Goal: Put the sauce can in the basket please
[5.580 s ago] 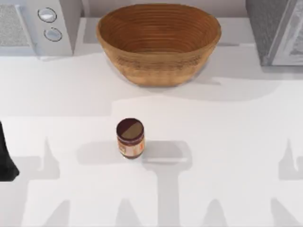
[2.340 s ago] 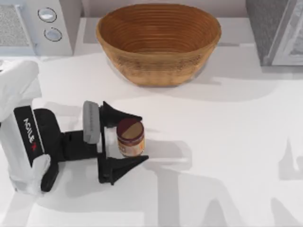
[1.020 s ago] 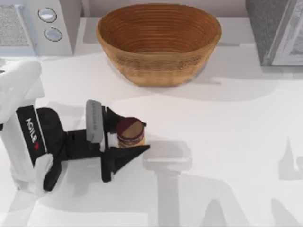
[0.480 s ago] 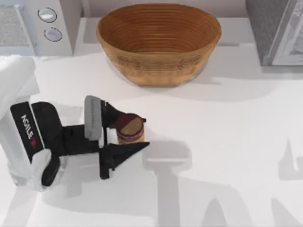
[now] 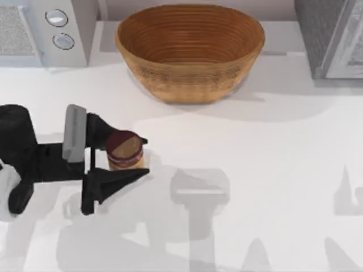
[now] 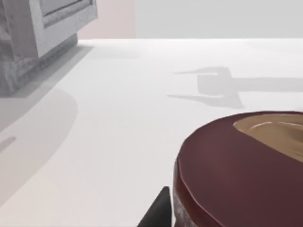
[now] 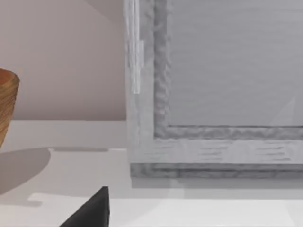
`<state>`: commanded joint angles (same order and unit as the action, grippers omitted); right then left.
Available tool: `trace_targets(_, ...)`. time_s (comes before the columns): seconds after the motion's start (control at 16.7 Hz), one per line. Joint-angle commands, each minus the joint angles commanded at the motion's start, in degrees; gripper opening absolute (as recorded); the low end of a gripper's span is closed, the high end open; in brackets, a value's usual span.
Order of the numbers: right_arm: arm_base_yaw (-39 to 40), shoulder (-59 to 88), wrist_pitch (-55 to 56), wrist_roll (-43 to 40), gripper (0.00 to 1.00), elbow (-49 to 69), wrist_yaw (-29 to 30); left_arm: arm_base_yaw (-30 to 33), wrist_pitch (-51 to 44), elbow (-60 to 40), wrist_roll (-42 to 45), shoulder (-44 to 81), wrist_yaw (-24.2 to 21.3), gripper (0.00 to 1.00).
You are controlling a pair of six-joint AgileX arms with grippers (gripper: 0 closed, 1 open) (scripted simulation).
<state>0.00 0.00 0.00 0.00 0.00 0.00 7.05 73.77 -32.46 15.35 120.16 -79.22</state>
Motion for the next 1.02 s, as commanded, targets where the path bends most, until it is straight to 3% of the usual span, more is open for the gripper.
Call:
trace_targets(0.6,0.00,0.00,0.00,0.00,1.00,0.00,0.00,-11.38,-31.17,13.43,17.56,-25.57,-8.99,0.00)
trace_targets(1.02,0.00,0.00,0.00,0.00,1.00,0.00,0.00,-12.93,-35.35,15.20,20.14,-29.02,-10.15,0.00)
